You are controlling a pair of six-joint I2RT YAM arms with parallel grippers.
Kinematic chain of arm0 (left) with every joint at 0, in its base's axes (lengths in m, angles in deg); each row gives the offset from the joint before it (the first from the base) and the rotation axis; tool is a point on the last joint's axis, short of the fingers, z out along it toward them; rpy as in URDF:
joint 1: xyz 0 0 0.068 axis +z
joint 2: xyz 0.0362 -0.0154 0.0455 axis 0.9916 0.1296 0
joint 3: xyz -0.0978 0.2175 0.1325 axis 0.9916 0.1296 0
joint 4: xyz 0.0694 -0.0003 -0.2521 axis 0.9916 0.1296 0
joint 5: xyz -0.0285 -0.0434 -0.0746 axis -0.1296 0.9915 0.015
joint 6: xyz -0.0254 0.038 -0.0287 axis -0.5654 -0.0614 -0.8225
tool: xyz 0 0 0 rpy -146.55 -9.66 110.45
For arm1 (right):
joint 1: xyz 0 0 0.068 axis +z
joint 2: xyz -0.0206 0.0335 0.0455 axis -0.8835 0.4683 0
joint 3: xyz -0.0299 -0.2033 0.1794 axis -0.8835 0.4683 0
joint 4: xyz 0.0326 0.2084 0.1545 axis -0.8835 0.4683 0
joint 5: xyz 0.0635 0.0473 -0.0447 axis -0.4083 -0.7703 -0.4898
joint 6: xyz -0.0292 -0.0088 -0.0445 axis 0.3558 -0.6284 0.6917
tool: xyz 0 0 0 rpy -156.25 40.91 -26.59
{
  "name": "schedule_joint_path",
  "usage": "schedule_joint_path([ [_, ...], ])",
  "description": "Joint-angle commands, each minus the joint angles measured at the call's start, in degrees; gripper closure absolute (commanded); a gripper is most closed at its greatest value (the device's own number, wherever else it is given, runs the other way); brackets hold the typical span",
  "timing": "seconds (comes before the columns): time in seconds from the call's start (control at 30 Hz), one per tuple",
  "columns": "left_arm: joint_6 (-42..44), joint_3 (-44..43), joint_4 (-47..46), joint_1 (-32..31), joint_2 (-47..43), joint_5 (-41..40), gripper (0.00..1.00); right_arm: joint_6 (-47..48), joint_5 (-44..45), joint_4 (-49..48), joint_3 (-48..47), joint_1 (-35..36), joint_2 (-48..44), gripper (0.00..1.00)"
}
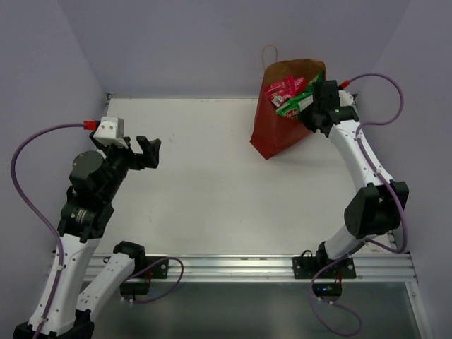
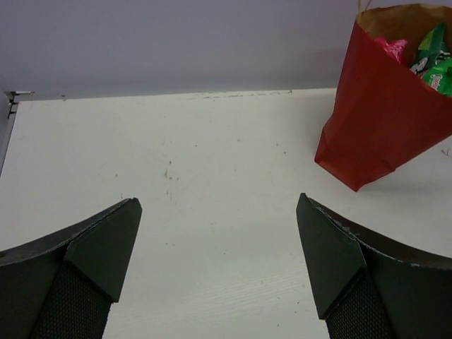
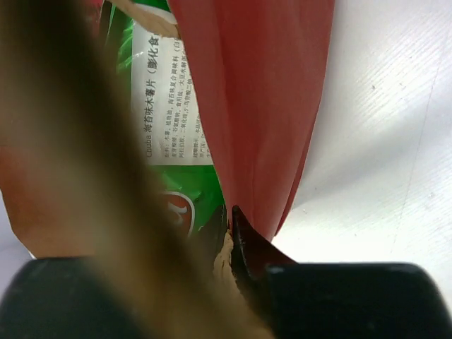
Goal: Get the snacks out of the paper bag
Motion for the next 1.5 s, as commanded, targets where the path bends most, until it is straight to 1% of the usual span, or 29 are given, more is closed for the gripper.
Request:
schedule_joint_path([
  [0.0, -1.3, -1.85, -0.17, -0.22, 1.51, 3.99, 0.0, 3.74, -2.88, -0.72, 2.59, 2.29, -3.4, 0.99],
  [0.13, -2.09, -4.92, 1.85, -0.22, 4.48, 6.8, 0.0, 7.26, -5.16, -1.42, 4.17, 6.68, -6.47, 1.0],
  [0.2, -2.79, -5.98, 2.82, -0.22, 5.99, 10.22, 0.0, 8.49, -6.48, -2.3, 5.84, 8.35, -7.97, 1.0],
  [0.23, -3.67, -6.68, 3.43, -0.22, 7.65, 11.29, 0.0, 9.02, -6.92, -2.66, 6.45, 10.36, -9.54, 1.0],
  [0.4, -6.84, -7.66, 3.88, -0.22, 11.09, 15.6, 0.0, 10.16, -9.29, -3.71, 9.88, 16.26, -13.33, 1.0],
  [0.57, -8.95, -8.45, 3.88, -0.22, 13.99, 17.44, 0.0, 11.66, -11.49, -4.77, 13.83, 24.61, -16.94, 1.0],
  [0.73, -11.05, -8.71, 3.18, -0.39, 17.41, 22.63, 0.0, 12.01, -11.41, -5.12, 18.23, 34.0, -22.21, 1.0],
  [0.83, -12.02, -9.15, 2.21, -1.18, 19.25, 23.25, 0.0, 11.22, -10.0, -4.59, 21.48, 38.84, -25.2, 1.0],
  [0.93, -13.43, -9.85, 0.46, -3.11, 21.72, 23.07, 0.0, 9.56, -9.48, -4.68, 26.04, 42.11, -28.27, 1.0],
  [1.03, -14.13, -10.99, -1.39, -7.5, 25.76, 20.62, 0.0, 8.32, -7.37, -4.77, 28.51, 44.13, -30.56, 0.99],
  [1.07, -14.22, -11.61, -1.39, -9.95, 26.99, 19.22, 0.0, 7.89, -7.28, -4.86, 28.95, 44.22, -31.0, 0.96],
  [1.1, -14.14, -12.83, -1.4, -11.11, 29.44, 16.25, 0.0, 8.06, -7.36, -5.12, 29.39, 44.31, -31.35, 0.92],
  [1.13, -14.14, -13.28, -1.4, -12.07, 30.59, 14.65, 0.0, 8.06, -6.84, -5.03, 29.57, 44.31, -32.05, 0.89],
  [1.17, -14.14, -13.89, -1.05, -13.48, 31.65, 12.81, 0.0, 8.14, -6.49, -4.86, 29.66, 44.31, -32.41, 0.84],
  [1.2, -14.74, -15.12, -0.17, -13.93, 33.66, 9.05, 0.0, 8.41, -6.31, -4.68, 29.57, 44.31, -32.85, 0.73],
  [1.23, -15.01, -15.56, 0.18, -14.1, 34.29, 7.27, 0.0, 8.67, -5.87, -4.59, 29.31, 44.31, -33.72, 0.67],
  [1.27, -15.28, -15.92, 0.45, -14.45, 34.9, 3.08, 0.0, 9.11, -5.61, -4.51, 29.14, 44.31, -34.16, 0.63],
  [1.3, -15.8, -16.27, 0.71, -14.54, 35.95, 2.08, 0.03, 9.46, -5.43, -4.33, 29.13, 44.31, -34.6, 0.52],
  [1.37, -15.98, -17.06, 0.98, -14.72, 36.84, -2.31, 0.08, 10.16, -4.47, -3.98, 28.96, 44.31, -36.1, 0.42],
  [1.4, -16.24, -17.24, 1.24, -14.81, 37.8, -3.02, 0.09, 10.25, -4.2, -3.8, 28.96, 44.31, -36.45, 0.36],
  [1.47, -16.51, -17.5, 1.42, -14.98, 38.68, -3.73, 0.12, 10.69, -3.67, -3.63, 29.13, 44.31, -37.68, 0.32],
])
